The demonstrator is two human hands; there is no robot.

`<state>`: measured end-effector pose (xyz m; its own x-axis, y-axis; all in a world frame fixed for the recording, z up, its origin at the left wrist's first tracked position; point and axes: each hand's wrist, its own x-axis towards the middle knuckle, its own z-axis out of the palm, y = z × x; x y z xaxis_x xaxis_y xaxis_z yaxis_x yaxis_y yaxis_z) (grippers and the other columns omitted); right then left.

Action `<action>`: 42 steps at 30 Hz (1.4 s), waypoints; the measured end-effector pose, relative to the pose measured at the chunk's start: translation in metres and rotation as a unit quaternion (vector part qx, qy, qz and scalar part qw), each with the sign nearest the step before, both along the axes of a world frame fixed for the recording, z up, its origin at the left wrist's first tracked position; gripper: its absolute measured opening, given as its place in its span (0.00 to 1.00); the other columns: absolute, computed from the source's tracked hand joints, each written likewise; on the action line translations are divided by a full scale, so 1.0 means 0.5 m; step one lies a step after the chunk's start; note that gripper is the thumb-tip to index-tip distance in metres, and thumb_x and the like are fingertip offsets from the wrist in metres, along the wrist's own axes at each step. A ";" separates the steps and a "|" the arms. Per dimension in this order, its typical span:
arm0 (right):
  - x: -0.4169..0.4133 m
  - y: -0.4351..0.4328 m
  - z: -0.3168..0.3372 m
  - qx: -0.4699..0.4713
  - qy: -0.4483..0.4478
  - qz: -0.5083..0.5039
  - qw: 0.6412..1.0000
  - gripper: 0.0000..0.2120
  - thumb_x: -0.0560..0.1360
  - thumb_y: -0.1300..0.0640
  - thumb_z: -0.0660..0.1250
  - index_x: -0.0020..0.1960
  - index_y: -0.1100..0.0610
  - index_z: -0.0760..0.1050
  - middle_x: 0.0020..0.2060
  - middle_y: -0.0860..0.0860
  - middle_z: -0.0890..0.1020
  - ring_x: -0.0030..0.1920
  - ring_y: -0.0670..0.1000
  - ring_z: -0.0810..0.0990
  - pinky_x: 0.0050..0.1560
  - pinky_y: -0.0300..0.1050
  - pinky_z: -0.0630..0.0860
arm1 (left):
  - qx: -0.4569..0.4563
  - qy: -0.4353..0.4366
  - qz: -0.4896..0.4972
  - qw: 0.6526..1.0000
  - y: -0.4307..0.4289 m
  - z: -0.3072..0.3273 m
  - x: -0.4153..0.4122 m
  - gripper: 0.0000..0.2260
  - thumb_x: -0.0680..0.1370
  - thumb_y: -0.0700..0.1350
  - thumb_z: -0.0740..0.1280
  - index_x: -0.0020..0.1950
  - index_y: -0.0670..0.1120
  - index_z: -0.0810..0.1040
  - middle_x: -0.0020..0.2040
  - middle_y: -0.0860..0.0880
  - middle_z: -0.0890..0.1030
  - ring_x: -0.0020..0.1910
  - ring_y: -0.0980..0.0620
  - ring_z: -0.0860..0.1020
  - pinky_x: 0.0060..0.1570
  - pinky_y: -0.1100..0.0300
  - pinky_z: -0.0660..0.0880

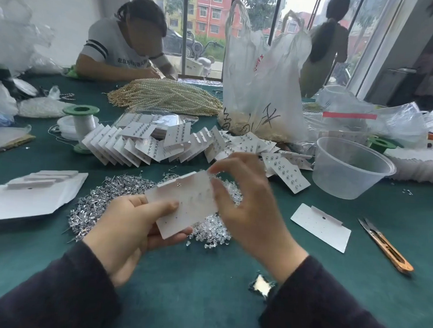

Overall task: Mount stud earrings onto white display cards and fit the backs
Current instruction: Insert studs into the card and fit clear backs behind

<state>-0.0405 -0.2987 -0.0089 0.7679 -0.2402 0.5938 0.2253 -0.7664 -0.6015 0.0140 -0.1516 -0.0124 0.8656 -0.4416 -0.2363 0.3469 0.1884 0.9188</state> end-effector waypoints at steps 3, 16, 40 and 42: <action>0.018 -0.067 0.004 -0.015 0.122 -0.060 0.991 0.08 0.75 0.58 0.65 0.53 0.53 0.78 0.48 0.47 0.74 0.57 0.51 0.71 0.62 0.48 0.68 | -0.027 -0.053 0.111 0.992 0.007 -0.006 0.013 0.02 0.74 0.36 0.65 0.44 0.37 0.74 0.29 0.42 0.82 0.25 0.46 0.81 0.22 0.62 0.76; 0.044 -0.066 -0.043 -0.065 0.180 -0.071 0.979 0.04 0.73 0.58 0.66 0.45 0.55 0.79 0.46 0.49 0.78 0.53 0.51 0.73 0.58 0.49 0.66 | 0.012 -0.227 0.100 0.969 -0.023 -0.029 -0.018 0.07 0.69 0.39 0.69 0.33 0.48 0.84 0.29 0.43 0.83 0.25 0.46 0.80 0.22 0.64 0.75; 0.003 0.008 -0.027 -0.073 -0.014 0.009 0.997 0.04 0.67 0.67 0.71 0.38 0.60 0.78 0.37 0.52 0.80 0.42 0.51 0.78 0.46 0.39 0.71 | 0.024 -0.085 0.070 0.994 -0.035 -0.047 -0.014 0.11 0.72 0.35 0.68 0.29 0.41 0.80 0.28 0.44 0.82 0.25 0.46 0.80 0.22 0.63 0.75; 0.006 0.011 -0.032 -0.070 -0.004 0.013 0.997 0.04 0.66 0.67 0.71 0.38 0.60 0.78 0.37 0.52 0.80 0.42 0.52 0.78 0.46 0.38 0.70 | 0.026 -0.088 0.071 0.993 -0.034 -0.045 -0.014 0.13 0.72 0.35 0.68 0.27 0.43 0.82 0.28 0.44 0.82 0.24 0.47 0.80 0.22 0.63 0.76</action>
<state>-0.0375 -0.2931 -0.0248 0.7674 -0.1357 0.6267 0.2503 -0.8364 -0.4876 0.0068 -0.1688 -0.0349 0.9480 -0.3035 -0.0958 0.1538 0.1737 0.9727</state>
